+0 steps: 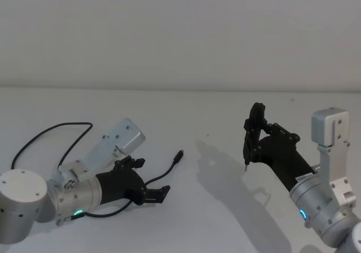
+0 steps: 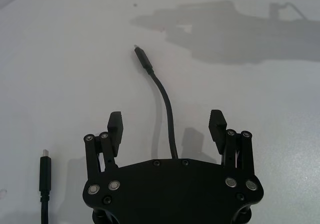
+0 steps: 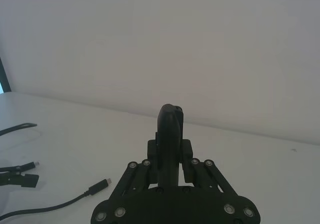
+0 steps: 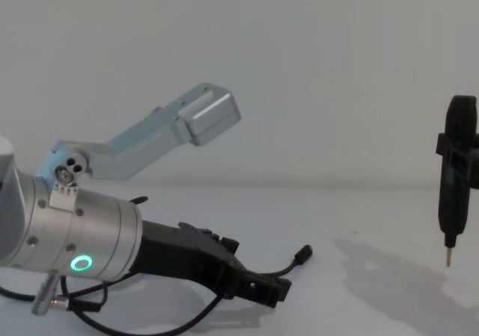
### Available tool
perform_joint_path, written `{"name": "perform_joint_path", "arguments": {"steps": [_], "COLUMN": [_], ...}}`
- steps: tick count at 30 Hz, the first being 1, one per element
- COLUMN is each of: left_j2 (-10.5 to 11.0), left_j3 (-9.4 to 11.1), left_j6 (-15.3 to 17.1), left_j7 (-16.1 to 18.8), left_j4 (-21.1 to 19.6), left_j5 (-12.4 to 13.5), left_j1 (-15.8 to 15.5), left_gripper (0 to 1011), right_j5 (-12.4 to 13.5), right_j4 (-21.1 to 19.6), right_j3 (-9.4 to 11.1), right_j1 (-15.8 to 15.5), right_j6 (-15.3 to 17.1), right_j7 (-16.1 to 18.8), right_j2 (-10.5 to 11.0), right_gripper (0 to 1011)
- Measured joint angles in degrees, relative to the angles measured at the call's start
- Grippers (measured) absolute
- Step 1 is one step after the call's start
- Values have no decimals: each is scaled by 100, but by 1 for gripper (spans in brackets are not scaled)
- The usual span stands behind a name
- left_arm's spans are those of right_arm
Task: Pick up the data cable with the one hand.
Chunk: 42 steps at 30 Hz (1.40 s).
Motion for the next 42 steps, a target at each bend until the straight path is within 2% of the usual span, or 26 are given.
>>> {"name": "perform_joint_path", "arguments": {"steps": [14,17,22,42], "left_j2": [7,4,2,-6], "left_j3": [-15,-23,-34,-52], "left_j6": [150,170,190,226], "left_j7": [85,95,107,127], "left_j4": [-89,-99,-110,-131], "left_j5": [92,99,108,122], "left_j1": [87,101,115,137], "left_gripper": [1001,964,866,230], "right_j5": [0,0,0,0], "right_j4": [0,0,0,0], "right_j3": [0,0,0,0], "right_j1": [0,0,0,0], "right_j6": [0,0,0,0], "right_j7": [0,0,0,0], "right_j2": [0,0,0,0], "right_gripper": [275,274,275,274]}}
